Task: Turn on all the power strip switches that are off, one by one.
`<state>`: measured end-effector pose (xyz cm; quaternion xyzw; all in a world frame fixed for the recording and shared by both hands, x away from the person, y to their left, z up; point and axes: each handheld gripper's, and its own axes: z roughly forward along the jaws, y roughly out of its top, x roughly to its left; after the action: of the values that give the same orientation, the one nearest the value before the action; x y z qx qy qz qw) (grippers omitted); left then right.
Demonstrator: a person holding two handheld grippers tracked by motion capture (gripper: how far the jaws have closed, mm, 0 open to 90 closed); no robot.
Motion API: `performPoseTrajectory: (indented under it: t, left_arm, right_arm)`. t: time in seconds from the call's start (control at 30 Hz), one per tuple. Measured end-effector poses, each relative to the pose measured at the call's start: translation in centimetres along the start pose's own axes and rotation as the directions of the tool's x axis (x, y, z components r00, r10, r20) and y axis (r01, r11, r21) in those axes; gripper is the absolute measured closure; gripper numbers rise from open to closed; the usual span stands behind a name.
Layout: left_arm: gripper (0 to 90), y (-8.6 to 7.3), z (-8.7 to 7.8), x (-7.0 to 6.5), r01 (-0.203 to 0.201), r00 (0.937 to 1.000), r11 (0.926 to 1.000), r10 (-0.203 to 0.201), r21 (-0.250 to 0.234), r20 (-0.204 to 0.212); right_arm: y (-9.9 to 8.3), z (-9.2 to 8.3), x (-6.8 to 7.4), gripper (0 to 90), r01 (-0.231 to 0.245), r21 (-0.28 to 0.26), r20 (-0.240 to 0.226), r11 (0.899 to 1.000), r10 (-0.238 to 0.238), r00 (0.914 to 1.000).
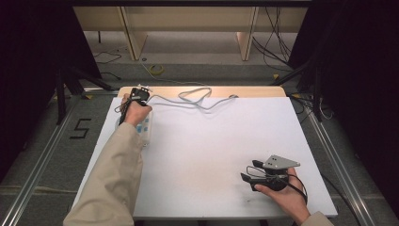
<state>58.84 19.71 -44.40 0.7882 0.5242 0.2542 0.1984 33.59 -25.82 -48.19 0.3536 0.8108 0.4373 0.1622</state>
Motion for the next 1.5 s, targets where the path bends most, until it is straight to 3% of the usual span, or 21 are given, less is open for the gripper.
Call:
performPoseTrajectory:
  t: [0.63,0.8,0.9,1.03,1.5]
  left_arm:
    - [90.0,-0.15,0.42,-0.39,-0.001,0.9996,0.9994,0.000,0.033,0.029]
    - [90.0,-0.15,0.45,-0.27,0.026,0.9990,0.9991,-0.027,0.034,0.034]
    - [90.0,-0.24,0.50,-0.09,0.013,0.9999,0.9992,-0.013,0.038,-0.002]
    - [90.0,-0.35,0.47,0.35,0.045,0.9985,0.9985,-0.046,0.033,0.029]
    - [90.0,-0.17,0.67,0.02,0.002,0.9995,0.9990,-0.004,0.045,0.031]
  right_arm:
    - [0.01,0.02,0.07,30.1,0.002,0.004,-0.002,1.000,-0.002,1.0000]
    - [0.01,-0.01,0.14,30.0,0.001,-0.001,-0.002,1.000,-0.001,1.0000]
    - [-0.02,-0.03,0.10,30.0,0.000,-0.001,-0.003,1.000,0.000,1.0000]
    - [-0.04,0.01,0.06,30.0,0.001,0.001,-0.004,1.000,-0.001,1.0000]
    - [0.01,0.10,0.17,30.0,0.005,0.008,-0.006,1.000,-0.005,1.0000]
